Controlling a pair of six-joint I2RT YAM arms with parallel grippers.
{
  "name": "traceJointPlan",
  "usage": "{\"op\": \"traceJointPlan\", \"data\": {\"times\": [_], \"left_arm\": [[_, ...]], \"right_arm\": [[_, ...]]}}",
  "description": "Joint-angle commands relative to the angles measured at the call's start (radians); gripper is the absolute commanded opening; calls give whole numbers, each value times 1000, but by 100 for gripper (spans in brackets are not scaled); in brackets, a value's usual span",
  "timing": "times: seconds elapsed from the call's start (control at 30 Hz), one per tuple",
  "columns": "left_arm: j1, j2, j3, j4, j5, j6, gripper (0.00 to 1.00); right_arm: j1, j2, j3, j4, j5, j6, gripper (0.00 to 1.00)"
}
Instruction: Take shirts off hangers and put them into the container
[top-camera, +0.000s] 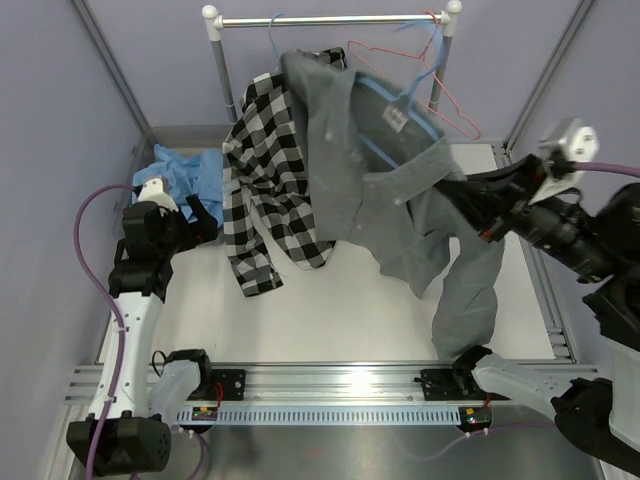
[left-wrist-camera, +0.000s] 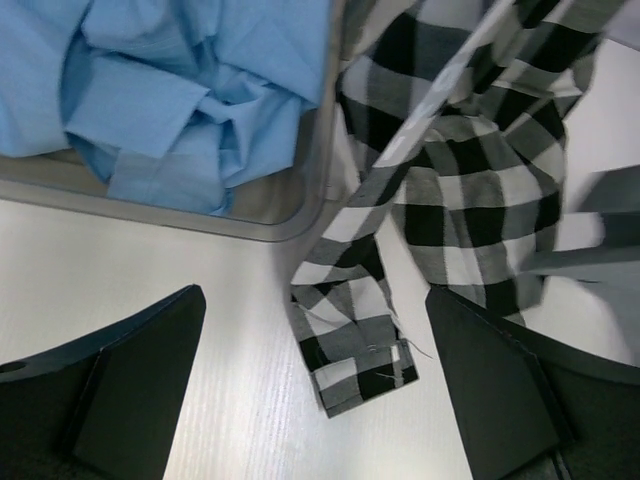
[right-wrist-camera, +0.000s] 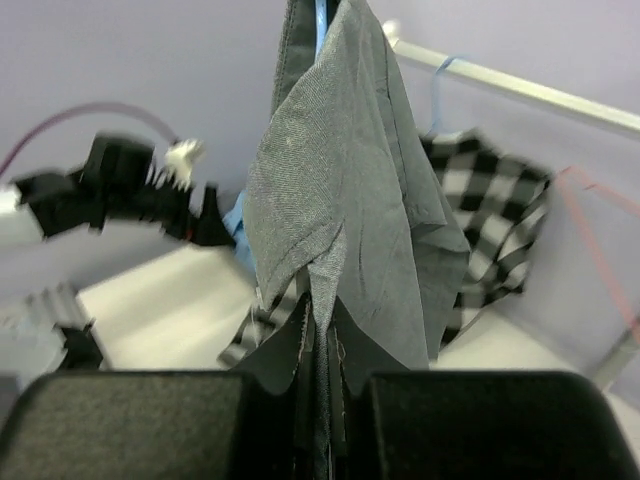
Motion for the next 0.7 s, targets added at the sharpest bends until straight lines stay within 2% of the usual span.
{"op": "traceJointPlan", "data": {"times": [0.0,0.13,0.3,0.53,0.67], "left_arm": [[-69,-30,99,40,71,-4,99],[-138,-91,180,28,71,-18,99],[-177,-186,257,25,147,-33,99],[-223,-171,329,28,302,-123,97],[-350,-67,361,31,219,-160,97]], "right_arm": [[6,10,-113,8,-216,-11,0],[6,-32,-368,84,-275,-12,0],[6,-4,-574,140,-261,8,0],[6,65,-739,268,-278,29,0],[6,108,-756,302,-287,35,0]]}}
